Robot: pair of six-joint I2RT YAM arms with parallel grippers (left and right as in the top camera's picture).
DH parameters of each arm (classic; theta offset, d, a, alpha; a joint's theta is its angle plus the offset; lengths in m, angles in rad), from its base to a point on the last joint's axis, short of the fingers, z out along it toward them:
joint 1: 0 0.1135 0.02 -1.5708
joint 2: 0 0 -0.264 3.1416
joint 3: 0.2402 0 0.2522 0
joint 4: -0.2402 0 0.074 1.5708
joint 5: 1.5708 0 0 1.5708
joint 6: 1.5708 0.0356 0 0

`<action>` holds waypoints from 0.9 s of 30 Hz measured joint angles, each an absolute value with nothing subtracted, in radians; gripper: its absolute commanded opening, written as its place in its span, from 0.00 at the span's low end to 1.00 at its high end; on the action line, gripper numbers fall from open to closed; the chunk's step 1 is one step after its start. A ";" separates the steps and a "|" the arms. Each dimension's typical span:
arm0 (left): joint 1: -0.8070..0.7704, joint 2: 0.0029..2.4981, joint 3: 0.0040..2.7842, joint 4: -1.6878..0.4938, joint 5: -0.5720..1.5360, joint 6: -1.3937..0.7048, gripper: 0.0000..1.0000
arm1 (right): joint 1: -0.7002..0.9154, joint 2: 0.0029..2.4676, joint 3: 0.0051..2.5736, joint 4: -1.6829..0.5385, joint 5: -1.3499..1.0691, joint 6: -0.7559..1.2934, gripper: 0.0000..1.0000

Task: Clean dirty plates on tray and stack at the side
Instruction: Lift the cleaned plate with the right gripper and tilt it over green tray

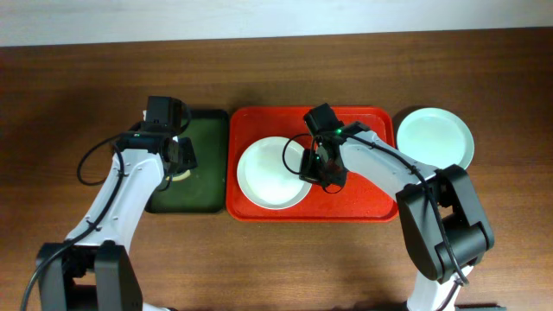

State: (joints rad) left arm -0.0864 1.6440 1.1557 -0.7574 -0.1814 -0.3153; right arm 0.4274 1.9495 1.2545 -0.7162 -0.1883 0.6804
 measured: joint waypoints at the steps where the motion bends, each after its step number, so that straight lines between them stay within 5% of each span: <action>1: -0.086 1.644 1.156 -0.758 -0.179 -0.315 0.00 | 0.426 1.950 1.255 -0.717 -0.191 0.675 0.04; 9: -0.086 1.644 1.156 -0.770 -0.171 -0.315 0.00 | 0.334 1.942 1.594 -1.013 -0.283 0.567 0.04; 27: -0.086 1.644 1.156 -0.771 -0.160 -0.315 0.00 | 0.700 1.994 1.644 -0.604 0.174 0.560 0.04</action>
State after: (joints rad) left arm -0.0864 1.6440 1.1557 -0.7712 -0.1604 -0.3153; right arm 0.6998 1.9938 1.6440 -0.6037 0.1738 0.5602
